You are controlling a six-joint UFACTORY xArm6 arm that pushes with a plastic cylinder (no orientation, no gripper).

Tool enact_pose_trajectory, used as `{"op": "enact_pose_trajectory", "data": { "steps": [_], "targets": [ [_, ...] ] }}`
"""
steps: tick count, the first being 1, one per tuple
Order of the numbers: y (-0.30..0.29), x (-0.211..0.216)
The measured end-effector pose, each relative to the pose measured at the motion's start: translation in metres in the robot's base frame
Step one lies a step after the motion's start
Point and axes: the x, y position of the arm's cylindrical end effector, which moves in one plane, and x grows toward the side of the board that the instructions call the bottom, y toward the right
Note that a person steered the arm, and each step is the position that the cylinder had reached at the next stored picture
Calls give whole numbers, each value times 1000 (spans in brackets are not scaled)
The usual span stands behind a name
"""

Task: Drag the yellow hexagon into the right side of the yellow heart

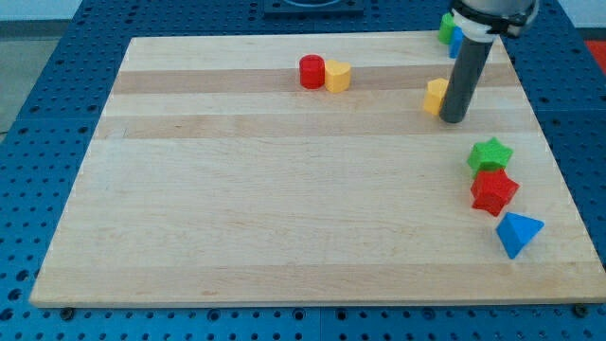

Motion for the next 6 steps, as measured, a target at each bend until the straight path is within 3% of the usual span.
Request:
{"op": "enact_pose_trajectory", "data": {
  "steps": [1, 2, 5, 6],
  "targets": [
    [40, -5],
    [16, -22],
    [-131, -30],
    [-143, -25]
  ]
}}
